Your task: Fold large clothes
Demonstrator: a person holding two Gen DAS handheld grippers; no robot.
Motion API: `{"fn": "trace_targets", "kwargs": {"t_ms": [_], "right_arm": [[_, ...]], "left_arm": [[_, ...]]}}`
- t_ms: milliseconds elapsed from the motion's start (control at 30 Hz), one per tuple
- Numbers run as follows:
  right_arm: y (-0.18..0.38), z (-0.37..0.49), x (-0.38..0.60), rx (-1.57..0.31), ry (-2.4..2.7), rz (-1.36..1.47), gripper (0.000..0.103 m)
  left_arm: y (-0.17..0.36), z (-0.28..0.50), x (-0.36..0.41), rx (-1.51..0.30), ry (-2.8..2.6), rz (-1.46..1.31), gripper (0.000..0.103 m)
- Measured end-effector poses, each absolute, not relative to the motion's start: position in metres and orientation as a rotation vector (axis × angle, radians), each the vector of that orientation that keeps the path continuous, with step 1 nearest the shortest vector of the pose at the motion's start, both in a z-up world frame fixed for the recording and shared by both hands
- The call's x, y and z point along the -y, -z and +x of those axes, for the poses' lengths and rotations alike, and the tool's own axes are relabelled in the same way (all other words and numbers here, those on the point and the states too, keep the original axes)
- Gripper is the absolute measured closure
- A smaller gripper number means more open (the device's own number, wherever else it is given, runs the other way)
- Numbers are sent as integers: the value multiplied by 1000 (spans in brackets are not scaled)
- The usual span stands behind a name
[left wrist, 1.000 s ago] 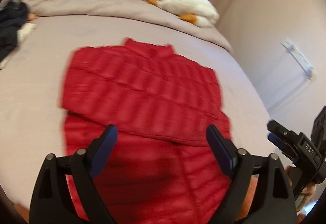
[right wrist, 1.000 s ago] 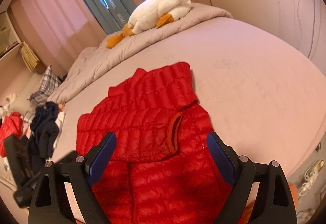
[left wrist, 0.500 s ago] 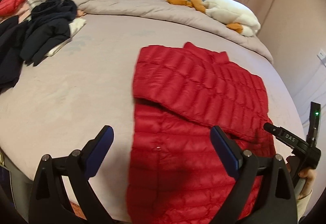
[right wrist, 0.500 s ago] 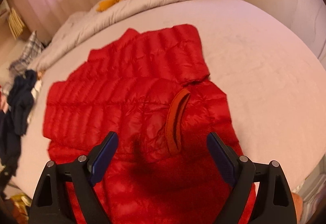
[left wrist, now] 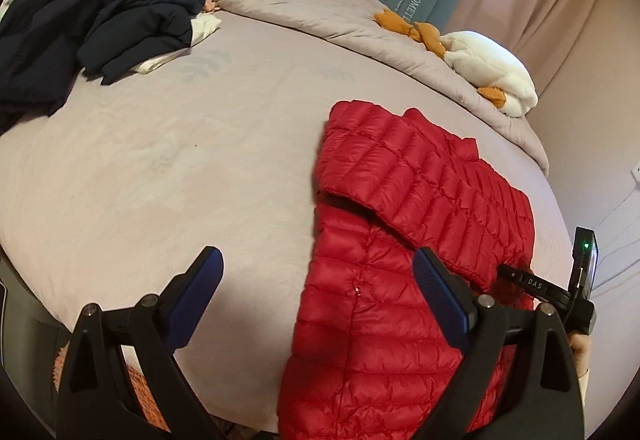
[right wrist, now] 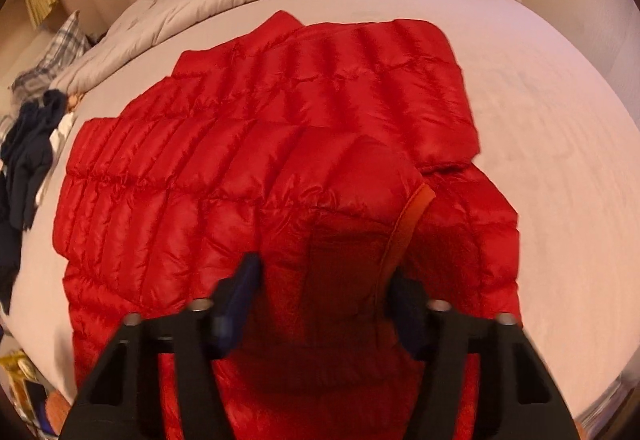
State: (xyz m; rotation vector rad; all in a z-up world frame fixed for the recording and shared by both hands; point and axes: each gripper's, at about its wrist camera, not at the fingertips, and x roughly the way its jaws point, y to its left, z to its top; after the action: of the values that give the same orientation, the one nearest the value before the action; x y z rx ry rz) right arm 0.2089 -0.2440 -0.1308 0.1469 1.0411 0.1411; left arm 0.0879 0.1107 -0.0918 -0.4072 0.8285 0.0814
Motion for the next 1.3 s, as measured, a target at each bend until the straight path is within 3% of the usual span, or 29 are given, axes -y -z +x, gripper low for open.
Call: {"fn": "trace_targets", "kwargs": {"t_ms": [67, 167, 767, 1300], "right_arm": [[126, 207, 240, -1038, -174, 133, 76], [114, 201, 229, -1018, -189, 90, 83], [-41, 177, 167, -630, -424, -59, 85], [-98, 184, 130, -478, -478, -156, 86]], "left_arm": [[95, 88, -115, -832, -82, -421, 7], [97, 88, -123, -830, -89, -447, 7], [91, 84, -145, -794, -89, -515, 7], [85, 88, -144, -789, -74, -492, 7]]}}
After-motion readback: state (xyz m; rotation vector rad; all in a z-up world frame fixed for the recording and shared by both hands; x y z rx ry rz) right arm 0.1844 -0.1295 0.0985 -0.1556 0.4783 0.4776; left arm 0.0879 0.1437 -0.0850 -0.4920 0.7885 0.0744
